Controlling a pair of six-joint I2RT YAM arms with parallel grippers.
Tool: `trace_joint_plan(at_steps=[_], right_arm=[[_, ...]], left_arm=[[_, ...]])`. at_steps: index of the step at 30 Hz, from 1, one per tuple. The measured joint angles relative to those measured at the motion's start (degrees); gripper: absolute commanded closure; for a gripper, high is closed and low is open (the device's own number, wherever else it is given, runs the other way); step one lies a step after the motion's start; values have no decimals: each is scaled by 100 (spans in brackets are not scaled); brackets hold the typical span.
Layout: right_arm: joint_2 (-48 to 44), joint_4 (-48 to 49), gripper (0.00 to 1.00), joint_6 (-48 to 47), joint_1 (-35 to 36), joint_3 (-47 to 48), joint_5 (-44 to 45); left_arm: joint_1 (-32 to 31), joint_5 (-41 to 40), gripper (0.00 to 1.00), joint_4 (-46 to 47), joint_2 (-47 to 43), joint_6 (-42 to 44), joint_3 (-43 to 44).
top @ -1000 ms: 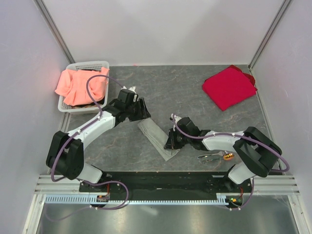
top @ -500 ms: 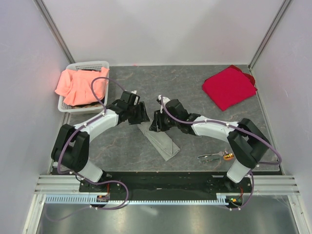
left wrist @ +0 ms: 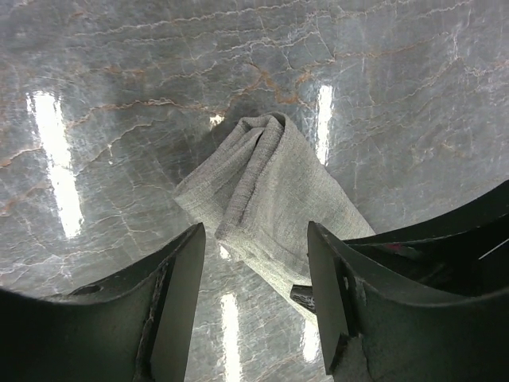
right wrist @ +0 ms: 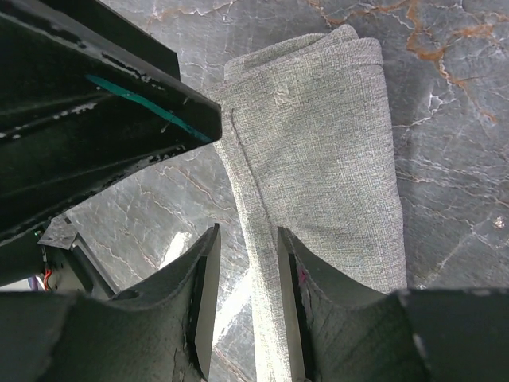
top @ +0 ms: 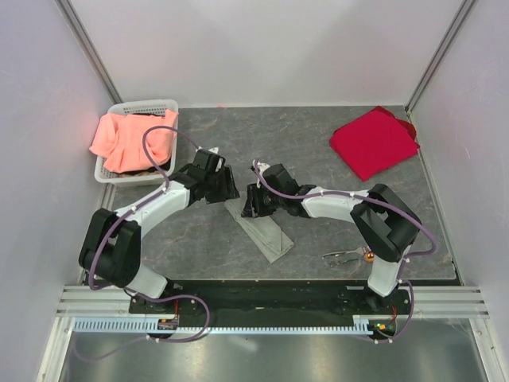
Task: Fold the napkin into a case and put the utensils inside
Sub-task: Fold the 2/3-rectangle-folded napkin at the center of the board.
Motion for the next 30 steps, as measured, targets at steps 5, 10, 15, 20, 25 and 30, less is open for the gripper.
trace_joint_plan(at_steps=[5, 10, 15, 20, 25, 30], right_arm=[[13, 37, 56, 4, 0, 7, -42], [101, 55, 54, -85, 0, 149, -39], [111, 48, 52, -382, 0, 249, -2], [111, 57, 50, -717, 0, 275, 142], [111, 184, 49, -870, 2, 275, 219], [111, 284, 49, -953, 20, 275, 212]], left_arm=[[24, 50, 47, -2, 114, -2, 0], [125, 221, 72, 48, 343, -9, -24], [409, 654, 92, 334, 348, -127, -236], [682, 1239, 98, 962, 249, -568, -732], [750, 1786, 98, 1700, 101, -1344, -1248], [745, 2192, 98, 2516, 39, -2166, -1668]])
